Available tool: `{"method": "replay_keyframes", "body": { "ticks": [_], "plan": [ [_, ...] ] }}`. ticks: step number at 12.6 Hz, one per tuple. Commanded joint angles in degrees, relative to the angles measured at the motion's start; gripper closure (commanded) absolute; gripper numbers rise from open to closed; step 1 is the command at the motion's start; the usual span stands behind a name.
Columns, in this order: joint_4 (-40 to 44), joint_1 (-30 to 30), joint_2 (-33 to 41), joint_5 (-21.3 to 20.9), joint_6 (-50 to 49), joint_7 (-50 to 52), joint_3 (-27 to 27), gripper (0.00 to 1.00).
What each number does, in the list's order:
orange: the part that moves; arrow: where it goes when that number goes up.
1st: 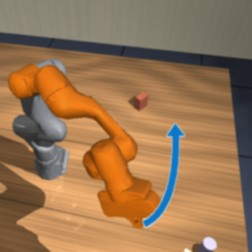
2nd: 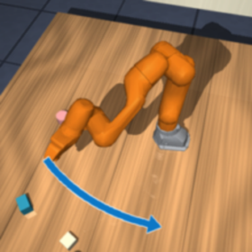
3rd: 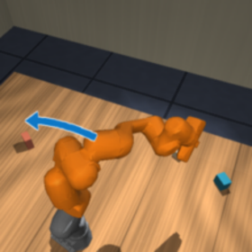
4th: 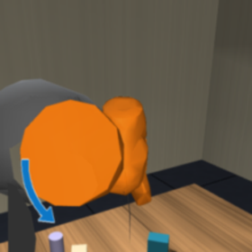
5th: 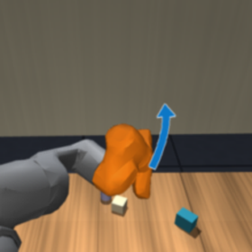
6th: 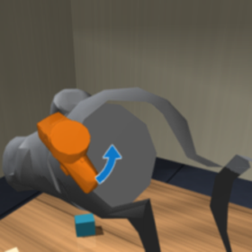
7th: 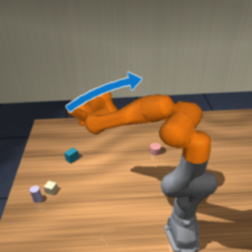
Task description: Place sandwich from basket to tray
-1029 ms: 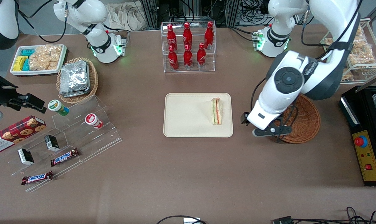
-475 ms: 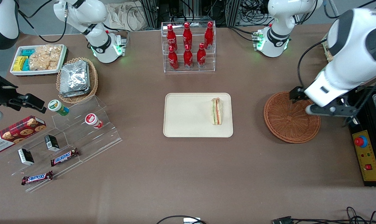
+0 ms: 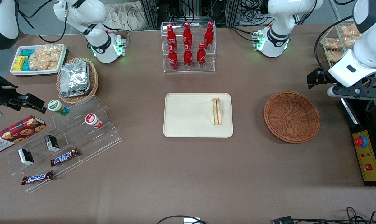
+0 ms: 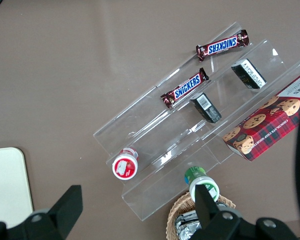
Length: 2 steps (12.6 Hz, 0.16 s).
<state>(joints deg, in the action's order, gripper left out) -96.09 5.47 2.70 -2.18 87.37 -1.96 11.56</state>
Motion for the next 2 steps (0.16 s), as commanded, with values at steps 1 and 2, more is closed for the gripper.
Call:
{"method": "replay_keyframes", "body": {
  "ticks": [1,2],
  "plan": [
    [-0.85,-0.64,2.21,1.65,-1.32,-1.38,-2.68,0.00],
    [-0.85,-0.64,2.39,1.65,-1.41,-1.29,-2.77,0.00]
  ]
}}
